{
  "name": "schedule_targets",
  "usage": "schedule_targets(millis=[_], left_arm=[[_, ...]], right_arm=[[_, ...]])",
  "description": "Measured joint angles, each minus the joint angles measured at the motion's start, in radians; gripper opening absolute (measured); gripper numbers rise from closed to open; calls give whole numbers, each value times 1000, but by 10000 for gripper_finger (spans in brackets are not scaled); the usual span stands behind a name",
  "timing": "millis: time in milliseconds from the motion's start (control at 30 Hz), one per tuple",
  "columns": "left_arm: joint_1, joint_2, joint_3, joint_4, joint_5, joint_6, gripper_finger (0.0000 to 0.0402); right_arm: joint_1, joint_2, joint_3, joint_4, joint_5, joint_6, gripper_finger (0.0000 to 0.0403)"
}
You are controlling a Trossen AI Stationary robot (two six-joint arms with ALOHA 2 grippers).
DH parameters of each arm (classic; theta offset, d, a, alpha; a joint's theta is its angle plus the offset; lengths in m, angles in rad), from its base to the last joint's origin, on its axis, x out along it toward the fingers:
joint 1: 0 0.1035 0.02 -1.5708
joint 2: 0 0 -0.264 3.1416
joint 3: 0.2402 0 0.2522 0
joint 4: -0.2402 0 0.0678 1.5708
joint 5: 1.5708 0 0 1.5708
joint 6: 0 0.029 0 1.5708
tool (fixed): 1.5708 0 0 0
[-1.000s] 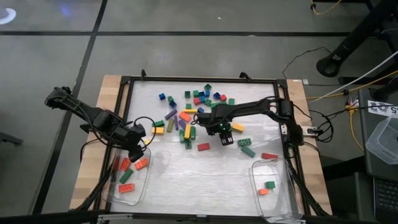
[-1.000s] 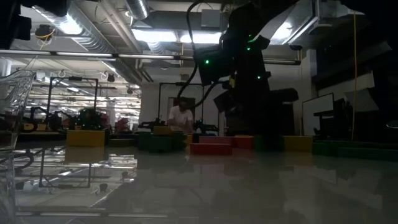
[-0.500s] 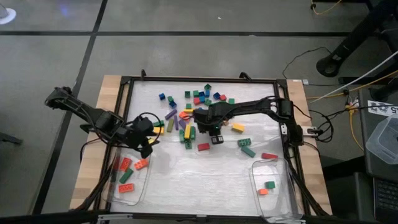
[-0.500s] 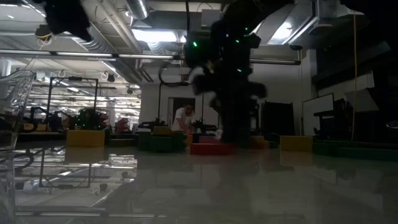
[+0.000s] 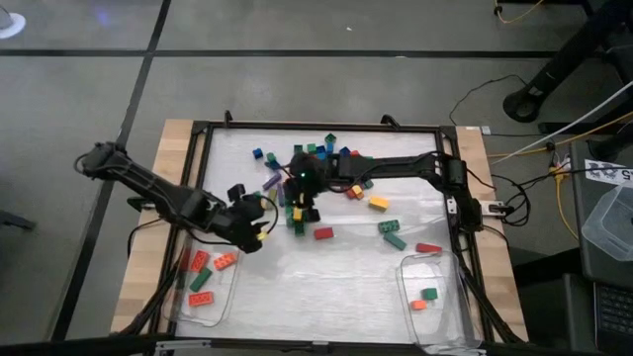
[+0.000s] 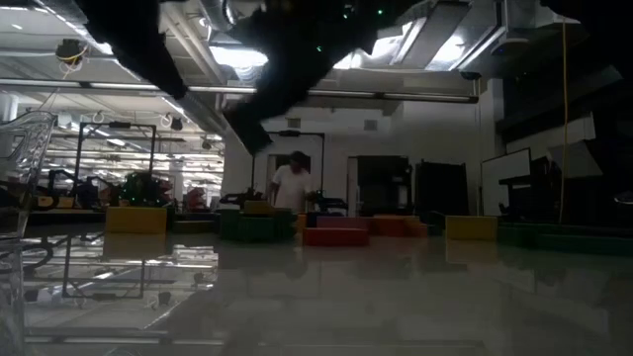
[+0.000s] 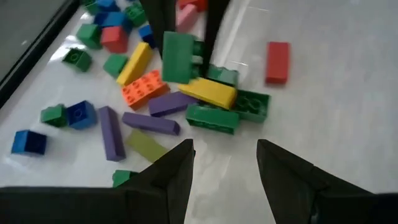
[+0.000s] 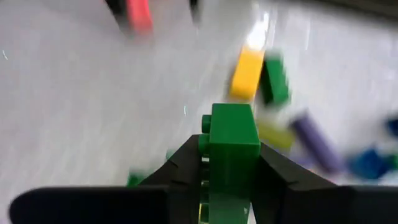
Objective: Sort blocks by size
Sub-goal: Put the large green game piece into the left transparent bin
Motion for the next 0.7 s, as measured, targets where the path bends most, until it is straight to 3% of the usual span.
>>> schedule_targets(millis=[200,700], left_arm=[[27,12,0,-11,-89,-69,164],[-41,-103,0,80,-201,144,164]], right_arm=[[0,0,0,155,-161,3,96],[6,0,0,490,-279,49,94]])
